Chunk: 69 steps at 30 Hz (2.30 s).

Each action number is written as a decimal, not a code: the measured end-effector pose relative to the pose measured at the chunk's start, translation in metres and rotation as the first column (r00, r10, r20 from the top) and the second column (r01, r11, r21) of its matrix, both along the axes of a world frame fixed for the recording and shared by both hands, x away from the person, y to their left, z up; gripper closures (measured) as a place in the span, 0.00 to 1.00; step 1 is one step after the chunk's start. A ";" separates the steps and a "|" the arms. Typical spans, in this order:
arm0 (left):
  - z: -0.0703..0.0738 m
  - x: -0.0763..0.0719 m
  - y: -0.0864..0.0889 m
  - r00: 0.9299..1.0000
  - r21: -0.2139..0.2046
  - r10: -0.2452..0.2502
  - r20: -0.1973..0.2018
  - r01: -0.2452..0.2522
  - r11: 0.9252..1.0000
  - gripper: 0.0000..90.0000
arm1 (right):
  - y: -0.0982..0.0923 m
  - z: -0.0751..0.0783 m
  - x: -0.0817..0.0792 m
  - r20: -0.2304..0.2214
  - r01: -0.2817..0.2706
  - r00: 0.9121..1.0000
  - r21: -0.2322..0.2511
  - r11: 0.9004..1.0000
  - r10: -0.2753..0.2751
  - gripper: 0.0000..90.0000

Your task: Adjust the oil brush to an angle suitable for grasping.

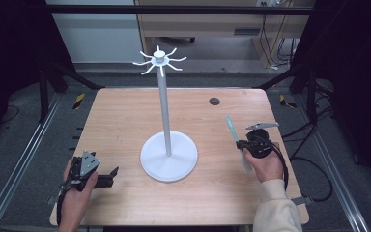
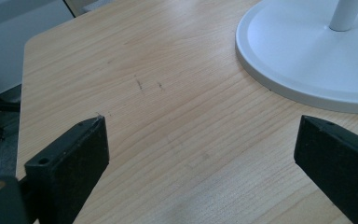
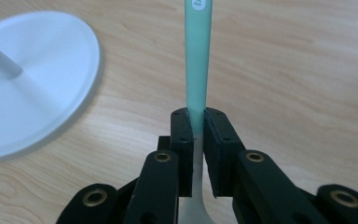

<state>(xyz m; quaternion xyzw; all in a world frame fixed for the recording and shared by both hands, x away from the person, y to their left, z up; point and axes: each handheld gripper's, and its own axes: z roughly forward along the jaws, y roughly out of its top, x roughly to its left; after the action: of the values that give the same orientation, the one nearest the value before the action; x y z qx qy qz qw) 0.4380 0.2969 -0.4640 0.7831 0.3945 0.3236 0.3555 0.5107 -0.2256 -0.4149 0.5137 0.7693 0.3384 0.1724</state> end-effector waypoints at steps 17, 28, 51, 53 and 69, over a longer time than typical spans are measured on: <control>0.000 -0.004 -0.001 1.000 0.004 0.011 -0.001 -0.011 1.000 0.03 | 0.033 0.078 0.011 0.220 -0.089 0.973 0.104 0.991 0.064 0.92; 0.002 -0.004 0.001 1.000 -0.004 0.004 0.008 -0.004 1.000 0.03 | 0.045 0.084 -0.003 0.275 -0.107 0.959 0.121 0.987 0.070 0.92; 0.001 -0.003 -0.001 1.000 -0.004 0.000 0.005 0.000 1.000 0.03 | 0.043 0.103 -0.017 0.370 -0.135 0.927 0.155 0.979 0.069 0.92; 0.001 -0.003 -0.001 1.000 -0.003 0.001 0.006 -0.001 1.000 0.03 | 0.044 0.105 -0.019 0.377 -0.144 0.924 0.170 0.975 0.071 0.92; 0.002 -0.003 0.000 1.000 -0.002 0.003 0.008 -0.003 1.000 0.03 | 0.066 0.134 -0.044 0.480 -0.253 0.866 0.171 0.952 0.144 0.92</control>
<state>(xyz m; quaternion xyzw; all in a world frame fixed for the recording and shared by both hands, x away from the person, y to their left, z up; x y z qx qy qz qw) 0.4346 0.2966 -0.4619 0.7809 0.3946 0.3268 0.3573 0.4666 -0.1594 -0.2807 0.3525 0.7110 0.5527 0.2545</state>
